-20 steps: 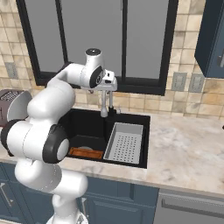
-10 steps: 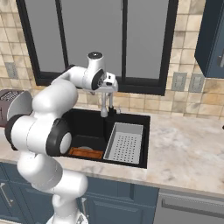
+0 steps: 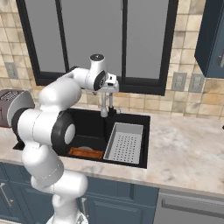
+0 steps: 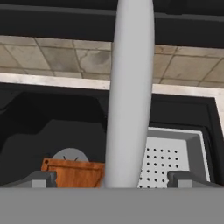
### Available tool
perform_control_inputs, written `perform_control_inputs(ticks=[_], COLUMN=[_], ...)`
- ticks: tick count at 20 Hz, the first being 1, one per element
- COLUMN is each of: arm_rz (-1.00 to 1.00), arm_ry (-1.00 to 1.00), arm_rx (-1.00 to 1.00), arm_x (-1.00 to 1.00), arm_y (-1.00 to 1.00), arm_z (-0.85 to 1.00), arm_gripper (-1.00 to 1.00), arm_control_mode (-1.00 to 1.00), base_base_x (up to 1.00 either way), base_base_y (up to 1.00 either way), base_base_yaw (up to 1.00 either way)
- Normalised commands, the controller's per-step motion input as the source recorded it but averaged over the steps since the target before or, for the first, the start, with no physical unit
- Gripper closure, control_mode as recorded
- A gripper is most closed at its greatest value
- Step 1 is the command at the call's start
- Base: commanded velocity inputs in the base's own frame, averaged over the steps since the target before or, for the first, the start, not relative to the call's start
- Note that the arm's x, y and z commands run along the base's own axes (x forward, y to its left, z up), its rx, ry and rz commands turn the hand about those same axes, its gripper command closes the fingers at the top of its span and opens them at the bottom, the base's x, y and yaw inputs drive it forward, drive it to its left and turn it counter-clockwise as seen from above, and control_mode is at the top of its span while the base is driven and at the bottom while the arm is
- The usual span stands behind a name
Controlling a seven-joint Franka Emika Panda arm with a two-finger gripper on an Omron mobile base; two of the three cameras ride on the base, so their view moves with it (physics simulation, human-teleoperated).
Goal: Turn on the sink faucet with hot water and rinse the cutting board for ten seconds, then turn off the faucet. Push the cutting board to reach the water if necessary.
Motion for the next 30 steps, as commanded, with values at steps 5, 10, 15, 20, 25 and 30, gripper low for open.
perform_control_inputs(ticks=[5,10,15,20,25,30], arm_rz=[0.00,0.00,0.00,0.00,0.00,0.00], arm_ry=[0.00,0.00,0.02,0.04,0.04,0.04], arm_rx=[0.00,0.00,0.00,0.00,-0.04,-0.04], arm_x=[0.12,0.04,0.01,0.00,0.08,0.10], arm_y=[-0.01,-0.02,0.00,0.05,0.38,0.46], arm_z=[-0.01,0.00,-0.01,-0.04,-0.07,-0.05], arm_gripper=[-1.00,-1.00,-1.00,-1.00,-1.00,-1.00], arm_control_mode=[-1.00,-1.00,-1.00,-1.00,-1.00,-1.00], base_base_x=[0.00,0.00,0.00,0.00,0.00,0.00], base_base_y=[0.00,0.00,0.00,0.00,0.00,0.00], base_base_yaw=[0.00,0.00,0.00,0.00,0.00,0.00])
